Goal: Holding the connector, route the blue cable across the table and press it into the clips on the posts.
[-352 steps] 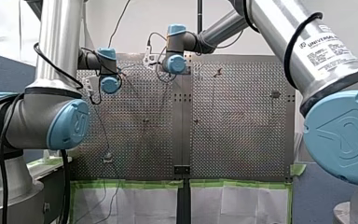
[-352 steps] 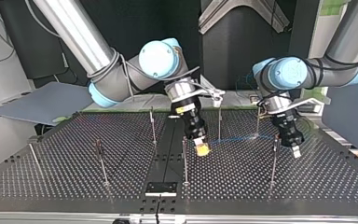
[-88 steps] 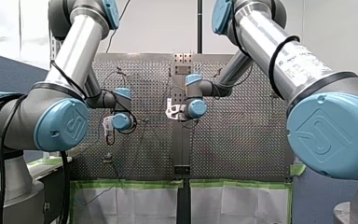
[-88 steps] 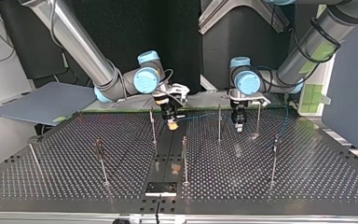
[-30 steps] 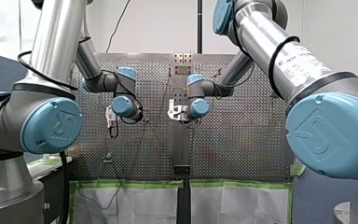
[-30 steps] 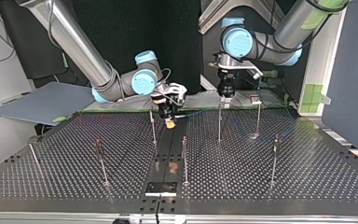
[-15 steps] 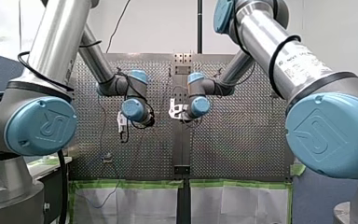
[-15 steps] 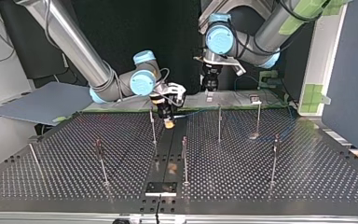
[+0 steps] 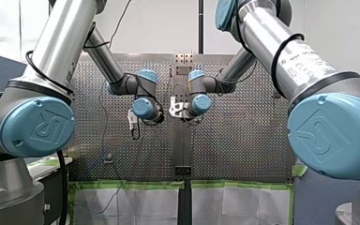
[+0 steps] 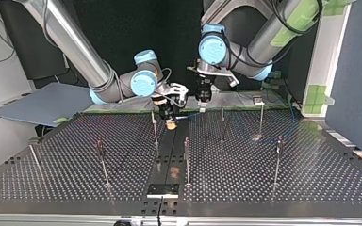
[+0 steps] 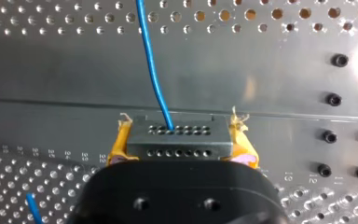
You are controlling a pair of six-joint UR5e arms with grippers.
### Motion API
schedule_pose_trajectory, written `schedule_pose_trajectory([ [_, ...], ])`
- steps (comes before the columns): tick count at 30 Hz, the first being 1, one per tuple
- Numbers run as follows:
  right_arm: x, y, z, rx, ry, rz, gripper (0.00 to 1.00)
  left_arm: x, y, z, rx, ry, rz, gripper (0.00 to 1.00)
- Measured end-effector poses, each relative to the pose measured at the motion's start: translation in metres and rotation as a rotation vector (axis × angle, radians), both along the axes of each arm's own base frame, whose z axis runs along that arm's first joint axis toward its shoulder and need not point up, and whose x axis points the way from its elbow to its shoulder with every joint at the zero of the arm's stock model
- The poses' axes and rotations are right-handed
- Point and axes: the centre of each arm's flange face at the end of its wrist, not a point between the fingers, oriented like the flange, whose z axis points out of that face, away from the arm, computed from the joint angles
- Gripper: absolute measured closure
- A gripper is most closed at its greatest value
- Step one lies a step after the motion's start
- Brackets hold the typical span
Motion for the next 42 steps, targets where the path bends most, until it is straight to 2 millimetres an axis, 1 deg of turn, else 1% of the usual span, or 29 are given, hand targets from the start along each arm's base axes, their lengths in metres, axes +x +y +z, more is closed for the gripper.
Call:
schedule_pose_trajectory([
  [4, -0.002, 0.0, 0.009, -0.002, 0.0, -0.002, 1.0, 0.01, -0.005, -0.002, 0.011, 0.012, -0.001, 0.0],
  [8, -0.003, 0.001, 0.016, -0.006, -0.002, 0.0, 1.0, 0.024, -0.008, -0.008, 0.017, 0.008, 0.007, 0.0],
  [17, -0.003, 0.001, 0.018, -0.008, -0.002, -0.002, 1.0, 0.054, -0.012, -0.023, 0.022, 0.012, 0.037, 0.0],
  [23, -0.004, 0.0, 0.018, -0.009, -0.004, -0.003, 1.0, 0.059, -0.011, -0.047, 0.036, 0.047, 0.042, 0.0],
  [26, -0.004, 0.0, 0.018, -0.009, -0.004, -0.003, 1.0, 0.06, -0.011, -0.052, 0.039, 0.054, 0.043, 0.0],
  [27, -0.004, 0.0, 0.018, -0.009, -0.004, -0.003, 1.0, 0.06, -0.01, -0.053, 0.04, 0.055, 0.043, 0.11],
  [28, -0.004, 0.0, 0.018, -0.009, -0.005, -0.003, 1.0, 0.06, -0.01, -0.053, 0.04, 0.056, 0.043, 0.11],
  [29, -0.004, 0.0, 0.018, -0.009, -0.005, -0.003, 1.0, 0.06, -0.01, -0.053, 0.04, 0.057, 0.043, 0.19],
  [30, -0.004, 0.0, 0.018, -0.009, -0.005, -0.003, 1.0, 0.06, -0.01, -0.053, 0.04, 0.058, 0.043, 0.33],
  [31, -0.004, 0.0, 0.018, -0.009, -0.005, -0.004, 1.0, 0.06, -0.01, -0.053, 0.041, 0.058, 0.043, 0.33],
  [33, -0.004, 0.0, 0.018, -0.009, -0.005, -0.003, 1.0, 0.06, -0.01, -0.053, 0.04, 0.058, 0.043, 0.54],
  [34, -0.004, 0.0, 0.018, -0.009, -0.005, -0.004, 1.0, 0.06, -0.01, -0.053, 0.04, 0.057, 0.044, 0.54],
  [35, -0.004, 0.0, 0.018, -0.009, -0.005, -0.003, 1.0, 0.06, -0.01, -0.053, 0.04, 0.057, 0.044, 0.69],
  [36, -0.004, 0.0, 0.018, -0.009, -0.005, -0.004, 1.0, 0.06, -0.01, -0.053, 0.039, 0.056, 0.045, 0.79],
  [37, -0.004, 0.0, 0.018, -0.009, -0.005, -0.003, 1.0, 0.06, -0.01, -0.053, 0.039, 0.056, 0.046, 0.79],
  [38, -0.004, 0.0, 0.018, -0.009, -0.004, -0.003, 1.0, 0.061, -0.01, -0.053, 0.037, 0.054, 0.049, 0.93],
  [39, -0.004, 0.0, 0.018, -0.009, -0.004, -0.004, 1.0, 0.061, -0.01, -0.052, 0.035, 0.053, 0.053, 1.0],
  [42, -0.004, 0.0, 0.018, -0.008, -0.003, -0.003, 1.0, 0.063, -0.008, -0.051, 0.024, 0.048, 0.074, 1.0],
])
